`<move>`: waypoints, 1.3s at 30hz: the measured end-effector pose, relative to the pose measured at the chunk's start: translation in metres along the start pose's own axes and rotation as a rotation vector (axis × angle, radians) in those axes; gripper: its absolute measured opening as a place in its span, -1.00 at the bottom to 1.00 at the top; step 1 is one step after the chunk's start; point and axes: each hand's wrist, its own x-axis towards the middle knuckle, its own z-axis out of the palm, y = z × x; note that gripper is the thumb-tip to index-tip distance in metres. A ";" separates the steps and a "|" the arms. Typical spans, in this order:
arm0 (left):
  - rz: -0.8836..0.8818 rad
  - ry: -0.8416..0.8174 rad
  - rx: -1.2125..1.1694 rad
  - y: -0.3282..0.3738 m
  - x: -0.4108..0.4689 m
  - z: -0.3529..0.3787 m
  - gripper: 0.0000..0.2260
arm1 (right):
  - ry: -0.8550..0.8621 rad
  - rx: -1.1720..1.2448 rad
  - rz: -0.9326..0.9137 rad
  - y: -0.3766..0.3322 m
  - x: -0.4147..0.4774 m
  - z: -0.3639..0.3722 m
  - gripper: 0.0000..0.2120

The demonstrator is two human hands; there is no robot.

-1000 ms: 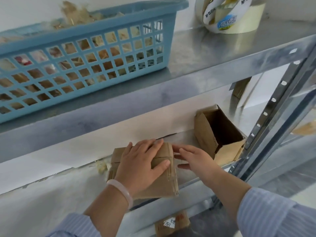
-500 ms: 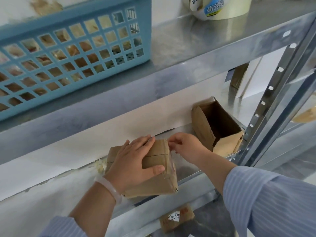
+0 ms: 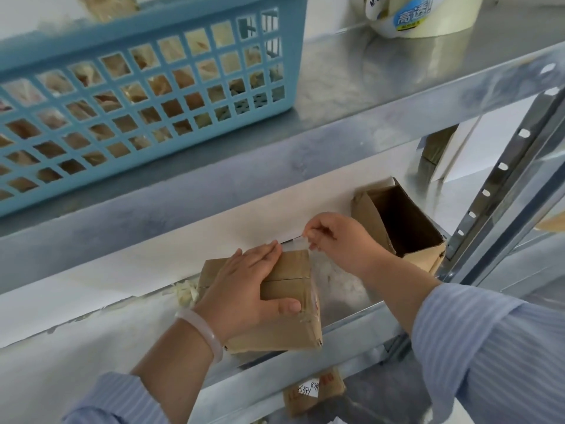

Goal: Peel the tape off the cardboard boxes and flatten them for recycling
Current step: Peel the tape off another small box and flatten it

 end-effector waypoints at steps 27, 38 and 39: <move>0.013 0.011 0.032 -0.002 0.001 0.004 -0.02 | 0.062 0.510 0.396 -0.018 -0.018 -0.002 -0.82; 0.016 0.020 0.026 -0.005 0.001 0.006 0.01 | 0.045 -0.253 0.016 -0.015 -0.036 0.004 -0.94; 0.015 0.020 0.027 -0.005 0.001 0.006 0.01 | 0.058 -0.319 -0.023 -0.014 -0.037 0.006 -0.94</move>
